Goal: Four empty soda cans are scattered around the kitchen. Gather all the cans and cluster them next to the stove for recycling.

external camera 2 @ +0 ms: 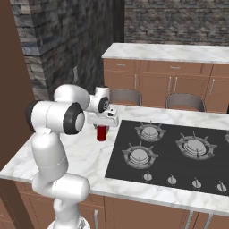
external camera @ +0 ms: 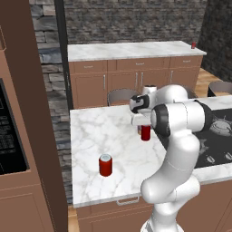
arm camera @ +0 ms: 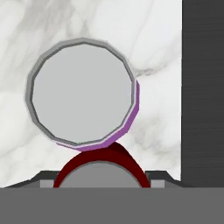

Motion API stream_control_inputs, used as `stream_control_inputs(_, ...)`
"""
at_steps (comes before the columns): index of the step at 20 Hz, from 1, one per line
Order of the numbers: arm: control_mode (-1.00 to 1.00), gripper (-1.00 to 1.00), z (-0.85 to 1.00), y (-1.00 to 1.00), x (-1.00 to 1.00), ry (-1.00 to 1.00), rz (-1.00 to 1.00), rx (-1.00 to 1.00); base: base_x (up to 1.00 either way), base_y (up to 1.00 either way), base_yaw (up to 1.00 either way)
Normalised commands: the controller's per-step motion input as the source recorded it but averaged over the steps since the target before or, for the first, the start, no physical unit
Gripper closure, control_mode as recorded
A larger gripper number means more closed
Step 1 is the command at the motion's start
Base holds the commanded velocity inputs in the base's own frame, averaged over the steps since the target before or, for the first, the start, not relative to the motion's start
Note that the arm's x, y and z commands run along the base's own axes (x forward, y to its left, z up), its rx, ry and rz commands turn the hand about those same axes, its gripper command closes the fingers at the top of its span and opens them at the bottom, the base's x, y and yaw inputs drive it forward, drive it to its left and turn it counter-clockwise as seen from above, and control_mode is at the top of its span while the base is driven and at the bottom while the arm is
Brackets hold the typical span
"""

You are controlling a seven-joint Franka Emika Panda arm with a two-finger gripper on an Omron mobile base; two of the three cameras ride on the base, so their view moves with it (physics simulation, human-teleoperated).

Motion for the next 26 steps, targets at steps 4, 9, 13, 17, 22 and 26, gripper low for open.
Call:
stream_control_inputs(4,-1.00,-1.00,-0.13,0.00,0.00,0.00,0.00,0.00,0.00,0.00,0.00)
stream_control_inputs(9,-1.00,-1.00,0.00,0.00,0.00,0.00,0.00,0.00,0.00,0.00,0.00)
stream_control_inputs(13,-1.00,-1.00,0.00,0.00,0.00,0.00,0.00,0.00,0.00,0.00,0.00)
stream_control_inputs(17,-1.00,-1.00,0.14,0.00,0.00,-0.05,0.00,0.00,0.00,0.00,0.00)
stream_control_inputs(22,-1.00,-1.00,0.38,0.00,-0.03,-0.08,-0.01,0.00,0.00,0.00,0.00)
stream_control_inputs(26,-1.00,-1.00,0.36,0.09,-0.20,-0.05,-0.03,0.00,0.00,0.00,0.00)
